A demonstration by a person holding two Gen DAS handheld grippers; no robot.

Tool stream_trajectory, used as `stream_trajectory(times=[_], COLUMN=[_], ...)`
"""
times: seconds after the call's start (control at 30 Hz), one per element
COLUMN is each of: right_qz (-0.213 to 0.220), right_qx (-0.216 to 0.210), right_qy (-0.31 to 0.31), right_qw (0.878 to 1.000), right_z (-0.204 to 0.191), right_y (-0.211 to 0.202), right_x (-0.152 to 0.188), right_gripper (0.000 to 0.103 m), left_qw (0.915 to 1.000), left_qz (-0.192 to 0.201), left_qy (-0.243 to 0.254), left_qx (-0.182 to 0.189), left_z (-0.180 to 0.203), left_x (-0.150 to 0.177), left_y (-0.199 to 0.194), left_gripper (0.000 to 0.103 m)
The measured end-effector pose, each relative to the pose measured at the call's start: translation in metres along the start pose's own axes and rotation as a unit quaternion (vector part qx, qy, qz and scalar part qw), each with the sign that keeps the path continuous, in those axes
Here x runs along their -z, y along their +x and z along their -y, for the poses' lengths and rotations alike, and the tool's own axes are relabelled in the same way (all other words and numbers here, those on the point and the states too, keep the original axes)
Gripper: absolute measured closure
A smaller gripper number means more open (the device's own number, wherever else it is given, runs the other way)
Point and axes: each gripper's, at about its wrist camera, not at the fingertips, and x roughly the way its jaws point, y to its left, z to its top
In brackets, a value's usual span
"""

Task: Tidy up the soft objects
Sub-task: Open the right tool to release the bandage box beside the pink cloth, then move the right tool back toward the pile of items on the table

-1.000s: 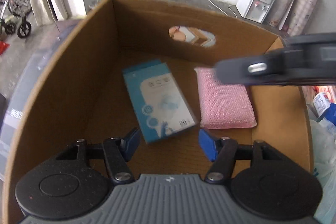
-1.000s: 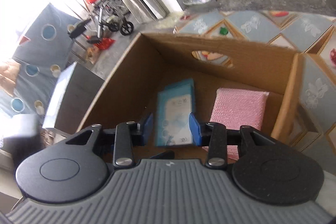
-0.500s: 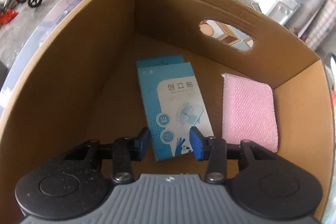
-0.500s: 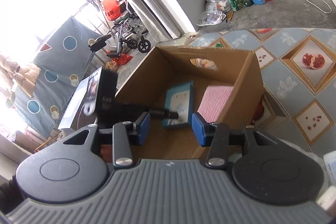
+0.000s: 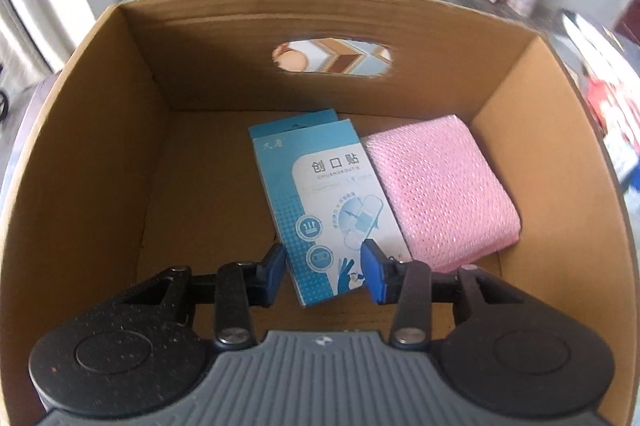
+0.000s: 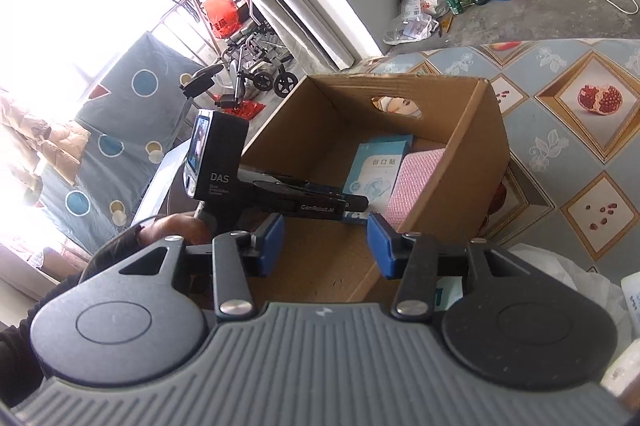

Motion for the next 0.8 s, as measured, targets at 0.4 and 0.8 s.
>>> stream_trajectory(times=[0.4,0.8], right_qz=[0.034,0.077], right_qx=[0.02,0.043], right_qy=[0.017,0.042], right_qw=[0.999,0.995], right_z=[0.007,0.013], right_y=[-0.043,-0.129], right_x=[0.011,0.065], right_gripper=[0.055,0.051], left_qw=[0.999,0.9975], left_qz=[0.013,0.048], left_qy=[-0.001,-0.035], left_qx=[-0.043,-0.037], left_z=[0.023,0.064], left_x=[0.008,0.103], left_y=[-0.025,-0.126], left_gripper=[0.033,0.039])
